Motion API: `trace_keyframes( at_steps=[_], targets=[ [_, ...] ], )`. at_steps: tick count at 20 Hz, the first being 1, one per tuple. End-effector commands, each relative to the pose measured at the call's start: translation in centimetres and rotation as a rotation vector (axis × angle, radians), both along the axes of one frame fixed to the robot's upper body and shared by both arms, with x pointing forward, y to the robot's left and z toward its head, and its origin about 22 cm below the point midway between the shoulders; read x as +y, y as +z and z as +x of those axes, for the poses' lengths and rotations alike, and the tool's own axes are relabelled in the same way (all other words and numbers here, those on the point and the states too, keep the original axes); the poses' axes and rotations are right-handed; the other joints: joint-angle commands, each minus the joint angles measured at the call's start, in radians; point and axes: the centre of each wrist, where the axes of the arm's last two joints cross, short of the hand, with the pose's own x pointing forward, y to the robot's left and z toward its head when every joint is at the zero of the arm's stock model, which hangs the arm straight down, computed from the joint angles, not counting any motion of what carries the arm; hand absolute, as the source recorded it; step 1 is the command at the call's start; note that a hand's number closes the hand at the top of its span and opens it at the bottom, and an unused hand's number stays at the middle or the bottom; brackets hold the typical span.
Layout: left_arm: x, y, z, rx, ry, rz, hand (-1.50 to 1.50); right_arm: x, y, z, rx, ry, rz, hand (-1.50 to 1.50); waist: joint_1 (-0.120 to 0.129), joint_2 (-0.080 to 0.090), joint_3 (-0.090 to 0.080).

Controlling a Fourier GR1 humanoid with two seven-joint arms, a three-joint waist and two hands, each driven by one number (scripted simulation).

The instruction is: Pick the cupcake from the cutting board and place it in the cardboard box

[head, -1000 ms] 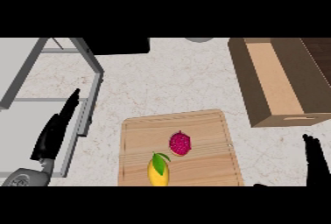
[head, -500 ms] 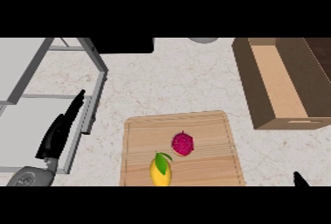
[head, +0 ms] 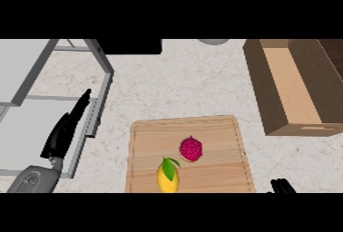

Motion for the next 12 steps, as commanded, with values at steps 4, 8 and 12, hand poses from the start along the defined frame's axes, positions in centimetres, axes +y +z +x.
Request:
trace_keyframes(
  at_steps=[4,8,12],
  targets=[
    [1.2,-0.1,-1.3,0.018,-0.018,-0.005,0.0,3.4,1.5,1.3,0.094,-0.062,-0.061,-1.5,0.007,-0.002,0.002],
    [0.7,-1.9,1.0,0.025,0.005,-0.004,0.0,4.1,1.6,4.6,0.141,-0.05,-0.061,-1.5,0.001,0.0,0.002],
    [-1.0,0.5,1.8,-0.011,0.005,0.013,0.0,5.5,0.3,5.0,0.159,-0.016,-0.069,-1.5,0.002,-0.002,0.002]
  ],
)
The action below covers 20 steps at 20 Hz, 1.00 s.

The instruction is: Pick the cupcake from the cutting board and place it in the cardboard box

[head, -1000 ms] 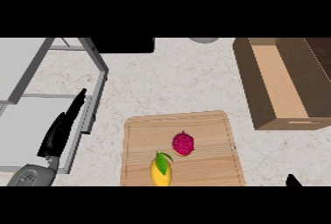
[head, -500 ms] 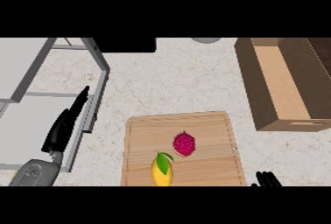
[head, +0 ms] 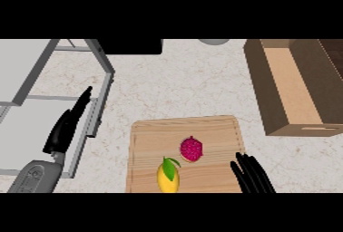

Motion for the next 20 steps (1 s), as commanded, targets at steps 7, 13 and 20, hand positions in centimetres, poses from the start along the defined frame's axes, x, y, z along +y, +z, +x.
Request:
trace_keyframes(
  at_steps=[7,13,20],
  targets=[
    [0.3,-0.8,-1.6,-0.006,-0.005,-0.012,0.0,2.3,-1.2,3.5,-0.083,-0.017,0.006,-1.5,0.001,-0.001,0.001],
    [0.4,0.1,-0.1,-0.002,-0.008,-0.006,0.0,1.9,-1.0,4.5,-0.062,-0.008,-0.064,-1.5,-0.001,-0.001,0.0],
    [0.9,0.6,-0.2,-0.01,0.002,-0.007,0.0,5.6,-2.7,5.0,-0.012,0.009,-0.082,-1.5,0.0,-0.001,0.0]
  ],
)
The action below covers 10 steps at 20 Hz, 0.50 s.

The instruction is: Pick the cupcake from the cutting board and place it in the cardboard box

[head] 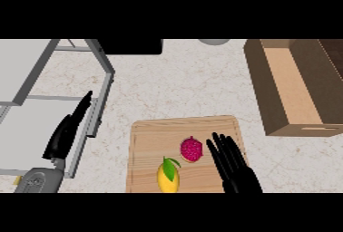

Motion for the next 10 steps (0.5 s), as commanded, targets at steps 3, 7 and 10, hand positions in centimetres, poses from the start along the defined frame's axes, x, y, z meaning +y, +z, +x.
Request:
trace_keyframes(
  at_steps=[3,7,10],
  targets=[
    [1.4,2.5,1.0,-0.015,-0.001,0.001,0.0,2.0,0.3,0.9,0.009,-0.01,0.009,-1.5,0.0,0.0,0.001],
    [-0.8,2.1,2.0,0.0,-0.01,-0.002,0.0,1.5,0.7,3.6,0.016,-0.027,-0.023,-1.5,0.0,0.0,0.001],
    [0.5,1.4,0.3,0.003,0.005,0.008,0.0,1.2,-0.7,3.4,0.037,-0.025,-0.032,-1.5,0.001,0.0,0.001]
  ],
)
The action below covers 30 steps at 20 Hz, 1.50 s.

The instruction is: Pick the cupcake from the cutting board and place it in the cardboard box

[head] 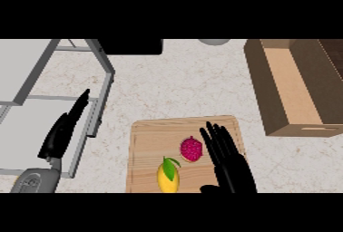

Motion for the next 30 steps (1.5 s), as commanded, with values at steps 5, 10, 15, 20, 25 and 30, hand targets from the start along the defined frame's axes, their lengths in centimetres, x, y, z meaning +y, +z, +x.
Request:
trace_keyframes(
  at_steps=[5,10,15,20,25,30],
  targets=[
    [-0.4,-0.5,0.0,-0.011,-0.006,0.006,0.0,1.9,-1.6,3.0,0.029,0.047,0.01,-1.5,0.004,0.002,0.001],
    [1.1,0.9,1.2,-0.012,0.001,0.005,0.0,2.5,-3.6,2.3,0.05,0.042,0.014,-1.5,0.002,0.002,0.001],
    [-0.8,-0.8,-0.4,-0.002,-0.008,-0.006,0.0,1.6,-2.9,4.5,0.058,0.045,0.018,-1.5,0.003,0.002,0.001],
    [0.0,-0.7,1.2,-0.003,0.0,0.004,0.0,3.4,-2.2,3.0,0.072,0.078,0.009,1.5,-0.001,0.001,0.001],
    [-0.2,0.6,1.6,-0.008,-0.001,0.002,0.0,3.2,-4.8,3.9,-0.146,0.052,-0.094,1.5,0.003,0.003,0.002],
    [0.1,-0.8,-0.6,0.005,0.002,0.003,0.0,3.2,-2.9,3.0,-0.248,0.001,-0.057,1.5,0.0,0.0,0.001]
  ],
)
